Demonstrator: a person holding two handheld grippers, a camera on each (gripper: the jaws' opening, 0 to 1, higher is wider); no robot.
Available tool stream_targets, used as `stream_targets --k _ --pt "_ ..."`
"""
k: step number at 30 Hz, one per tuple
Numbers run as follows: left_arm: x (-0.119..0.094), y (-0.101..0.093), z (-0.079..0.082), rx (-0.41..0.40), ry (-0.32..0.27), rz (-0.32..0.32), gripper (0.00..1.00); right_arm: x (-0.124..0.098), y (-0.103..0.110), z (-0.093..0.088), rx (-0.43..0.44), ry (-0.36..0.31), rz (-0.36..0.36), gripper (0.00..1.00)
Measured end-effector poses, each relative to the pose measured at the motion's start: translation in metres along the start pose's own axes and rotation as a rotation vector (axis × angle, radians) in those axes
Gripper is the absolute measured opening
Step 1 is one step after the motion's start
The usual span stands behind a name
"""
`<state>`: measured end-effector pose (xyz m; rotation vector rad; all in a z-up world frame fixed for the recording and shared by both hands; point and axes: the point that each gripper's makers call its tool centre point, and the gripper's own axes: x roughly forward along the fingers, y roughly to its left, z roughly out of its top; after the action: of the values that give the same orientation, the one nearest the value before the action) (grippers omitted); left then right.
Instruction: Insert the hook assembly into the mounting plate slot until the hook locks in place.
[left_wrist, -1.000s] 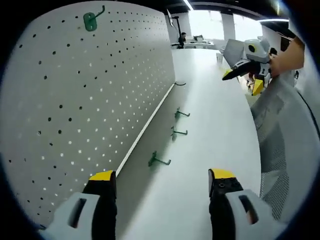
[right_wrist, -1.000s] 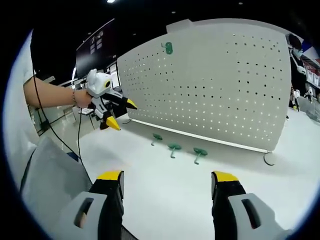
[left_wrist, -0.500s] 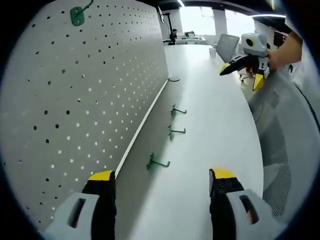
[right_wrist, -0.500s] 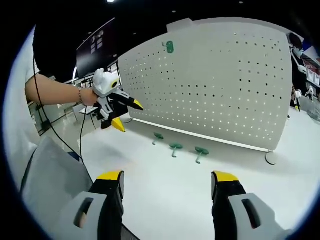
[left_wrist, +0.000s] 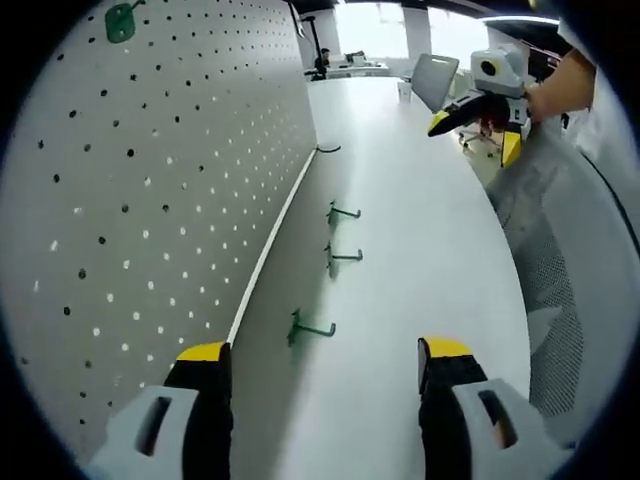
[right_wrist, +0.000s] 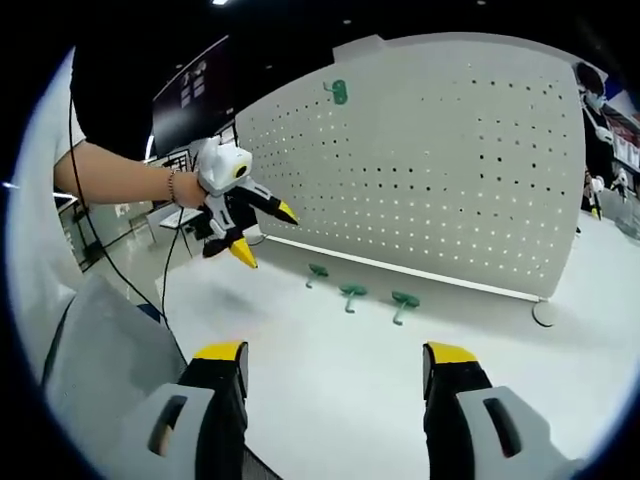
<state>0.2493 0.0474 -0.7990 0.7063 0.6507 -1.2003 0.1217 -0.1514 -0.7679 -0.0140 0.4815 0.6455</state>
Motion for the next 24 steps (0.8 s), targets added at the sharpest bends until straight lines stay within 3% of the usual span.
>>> stream_targets --k 10,24 --pt "0.015 0.008 0.000 0.031 0.033 -0.033 0.78 0.000 -0.004 -0.004 0.010 0.011 -0.013 0.69" --pt "0.032 0.004 -0.003 0.100 0.092 -0.118 0.78 0.001 -0.007 -0.008 0.021 0.025 -0.020 0.69"
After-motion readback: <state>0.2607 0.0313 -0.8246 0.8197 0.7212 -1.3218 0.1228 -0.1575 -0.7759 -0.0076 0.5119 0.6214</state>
